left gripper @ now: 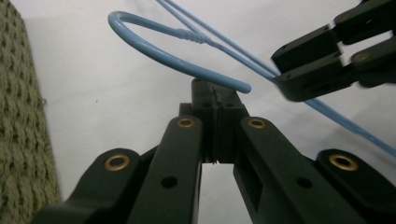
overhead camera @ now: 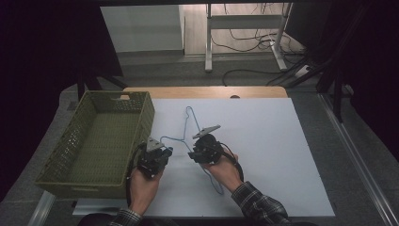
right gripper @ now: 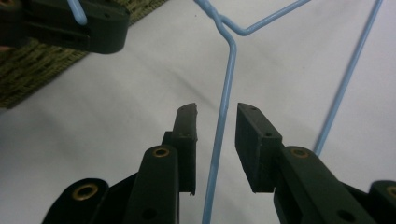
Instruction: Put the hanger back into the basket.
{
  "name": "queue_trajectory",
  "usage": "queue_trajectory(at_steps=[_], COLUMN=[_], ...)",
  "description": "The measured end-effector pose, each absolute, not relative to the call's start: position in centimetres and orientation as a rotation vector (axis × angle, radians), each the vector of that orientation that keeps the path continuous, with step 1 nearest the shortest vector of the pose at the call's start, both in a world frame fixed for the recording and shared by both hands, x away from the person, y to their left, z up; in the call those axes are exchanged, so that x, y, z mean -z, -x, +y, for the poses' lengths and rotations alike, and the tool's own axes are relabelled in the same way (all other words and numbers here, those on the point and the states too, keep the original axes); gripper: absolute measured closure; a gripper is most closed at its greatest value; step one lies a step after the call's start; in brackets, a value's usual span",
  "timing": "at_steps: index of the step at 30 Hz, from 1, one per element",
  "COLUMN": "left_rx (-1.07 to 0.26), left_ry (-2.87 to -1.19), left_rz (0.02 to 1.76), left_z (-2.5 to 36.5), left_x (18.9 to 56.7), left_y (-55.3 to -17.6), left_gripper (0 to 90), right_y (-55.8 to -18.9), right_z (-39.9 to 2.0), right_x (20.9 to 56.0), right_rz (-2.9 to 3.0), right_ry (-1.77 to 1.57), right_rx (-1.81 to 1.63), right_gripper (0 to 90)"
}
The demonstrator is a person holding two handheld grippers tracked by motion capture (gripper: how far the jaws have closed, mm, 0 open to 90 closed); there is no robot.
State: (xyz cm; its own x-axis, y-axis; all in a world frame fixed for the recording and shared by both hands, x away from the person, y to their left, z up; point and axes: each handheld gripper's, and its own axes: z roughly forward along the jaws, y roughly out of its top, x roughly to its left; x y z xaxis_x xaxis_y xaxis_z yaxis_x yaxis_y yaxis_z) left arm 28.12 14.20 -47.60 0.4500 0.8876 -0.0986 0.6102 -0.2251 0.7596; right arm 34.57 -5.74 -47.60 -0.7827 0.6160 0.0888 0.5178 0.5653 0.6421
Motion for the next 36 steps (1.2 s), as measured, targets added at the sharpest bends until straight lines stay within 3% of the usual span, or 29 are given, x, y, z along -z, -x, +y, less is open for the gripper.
queue_trajectory(at_steps=[4, 11, 16, 22, 26, 33, 36], left_rx=[-0.468, -0.472, -0.483, -0.463, -0.435, -0.398, -0.325], left_ry=[-1.94, -1.944, -1.949, -1.911, -1.896, -1.872, -1.852], left_rz=[1.236, 1.195, 1.175, 1.171, 1.163, 1.094, 0.998], left_z=[14.0, 13.5, 13.6, 14.2, 14.5, 14.7, 14.7], left_x=[47.4, 47.1, 46.8, 46.1, 45.7, 44.2, 43.0], left_y=[-28.2, -28.3, -28.2, -28.0, -28.0, -27.8, -27.9], left_gripper=[89.4, 89.4, 89.1, 82.6, 72.8, 42.7, 33.0], right_y=[-34.6, -34.8, -34.7, -34.6, -34.5, -34.2, -33.9], right_z=[-5.5, -5.7, -6.3, -7.7, -8.7, -10.9, -11.8], right_x=[48.0, 48.4, 47.6, 45.6, 44.3, 42.5, 42.0], right_rz=[2.645, 2.634, 2.6, 2.566, 2.546, 2.564, 2.579], right_ry=[-0.948, -0.998, -0.992, -1.003, -1.009, -1.045, -1.052], right_rx=[-0.984, -0.969, -1.012, -1.113, -1.179, -1.28, -1.321], right_gripper=[71.2, 86.3, 87.3, 87.6, 87.6, 87.6, 87.5])
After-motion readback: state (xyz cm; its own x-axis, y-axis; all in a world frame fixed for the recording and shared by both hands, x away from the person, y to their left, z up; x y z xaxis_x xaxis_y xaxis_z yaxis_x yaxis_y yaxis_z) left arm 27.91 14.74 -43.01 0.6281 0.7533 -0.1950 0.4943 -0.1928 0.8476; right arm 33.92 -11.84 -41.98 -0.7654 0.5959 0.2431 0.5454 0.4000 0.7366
